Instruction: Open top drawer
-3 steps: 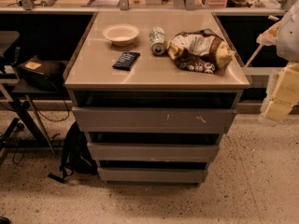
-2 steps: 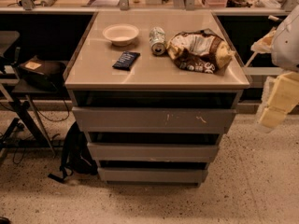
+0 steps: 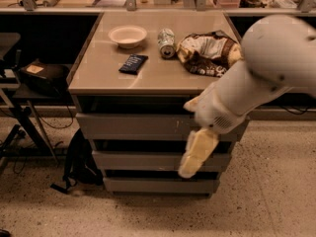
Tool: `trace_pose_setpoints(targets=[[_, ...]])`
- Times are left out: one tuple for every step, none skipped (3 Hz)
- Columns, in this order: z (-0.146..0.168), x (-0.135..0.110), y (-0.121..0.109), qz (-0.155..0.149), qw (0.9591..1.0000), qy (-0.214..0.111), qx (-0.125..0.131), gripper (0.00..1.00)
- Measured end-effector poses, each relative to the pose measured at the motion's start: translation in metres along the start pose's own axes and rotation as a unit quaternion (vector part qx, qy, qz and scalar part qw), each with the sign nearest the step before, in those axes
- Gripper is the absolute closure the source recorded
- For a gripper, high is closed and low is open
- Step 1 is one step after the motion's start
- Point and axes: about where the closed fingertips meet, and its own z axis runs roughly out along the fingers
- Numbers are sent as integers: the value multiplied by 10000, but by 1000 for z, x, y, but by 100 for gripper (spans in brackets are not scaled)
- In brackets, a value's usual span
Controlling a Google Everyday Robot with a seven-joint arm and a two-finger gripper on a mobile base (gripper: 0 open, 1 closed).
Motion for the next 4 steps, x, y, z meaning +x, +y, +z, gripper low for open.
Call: trace_pose_setpoints(targets=[[118, -34, 24, 46, 9974, -181, -700, 0], [133, -45, 14, 299, 9976, -357, -513, 0], [132, -45, 13, 283, 9977, -359, -503, 0], [127, -42, -5, 433, 9989, -173, 101, 0]])
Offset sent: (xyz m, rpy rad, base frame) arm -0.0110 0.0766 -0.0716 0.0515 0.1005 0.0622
